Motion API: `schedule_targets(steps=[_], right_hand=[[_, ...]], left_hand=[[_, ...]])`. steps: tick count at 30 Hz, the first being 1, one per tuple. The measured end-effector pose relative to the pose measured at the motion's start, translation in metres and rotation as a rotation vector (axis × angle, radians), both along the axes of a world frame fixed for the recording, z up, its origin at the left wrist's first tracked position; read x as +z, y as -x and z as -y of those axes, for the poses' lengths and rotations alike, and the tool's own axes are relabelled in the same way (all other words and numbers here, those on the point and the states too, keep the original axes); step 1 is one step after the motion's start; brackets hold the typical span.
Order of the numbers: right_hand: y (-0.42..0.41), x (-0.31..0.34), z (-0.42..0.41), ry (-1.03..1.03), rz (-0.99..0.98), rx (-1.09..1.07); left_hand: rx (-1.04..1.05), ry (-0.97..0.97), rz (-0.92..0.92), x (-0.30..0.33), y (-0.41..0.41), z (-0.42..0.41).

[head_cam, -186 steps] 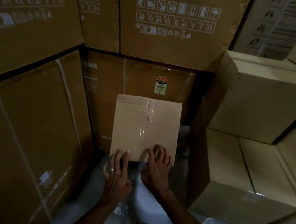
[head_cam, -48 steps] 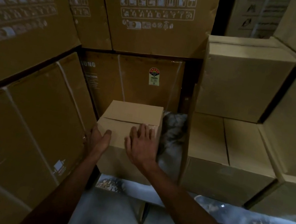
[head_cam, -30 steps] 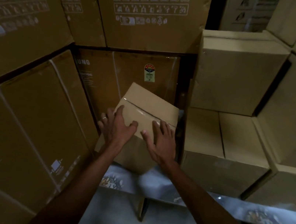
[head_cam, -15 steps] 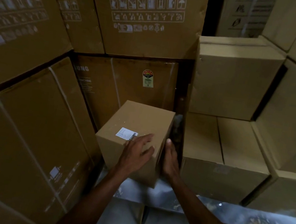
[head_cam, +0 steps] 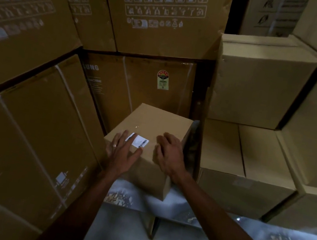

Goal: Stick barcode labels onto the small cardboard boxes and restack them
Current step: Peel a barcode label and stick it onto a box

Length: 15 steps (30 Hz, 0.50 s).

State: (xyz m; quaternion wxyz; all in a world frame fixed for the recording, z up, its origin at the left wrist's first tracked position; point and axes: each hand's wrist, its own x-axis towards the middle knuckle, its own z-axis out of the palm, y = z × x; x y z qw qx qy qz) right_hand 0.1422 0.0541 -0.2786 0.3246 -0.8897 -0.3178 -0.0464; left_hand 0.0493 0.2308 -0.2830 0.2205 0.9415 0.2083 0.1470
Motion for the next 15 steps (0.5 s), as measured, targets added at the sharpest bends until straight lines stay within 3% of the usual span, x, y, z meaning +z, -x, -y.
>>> schedule_targets(steps=[8,12,15], right_hand=[[0.051,0.015,-0.009,0.149,0.204,-0.072],[0.049,0.022,-0.004,0.085,0.089,-0.012],[0.037,0.029,-0.005,0.025,-0.009,-0.021]], left_hand=[[-0.151,0.297,0.220,0.007,0.006,-0.043],[-0.116,0.452,0.273,0.010,-0.012,-0.055],[-0.032,0.340,0.267,0.007,-0.022,-0.049]])
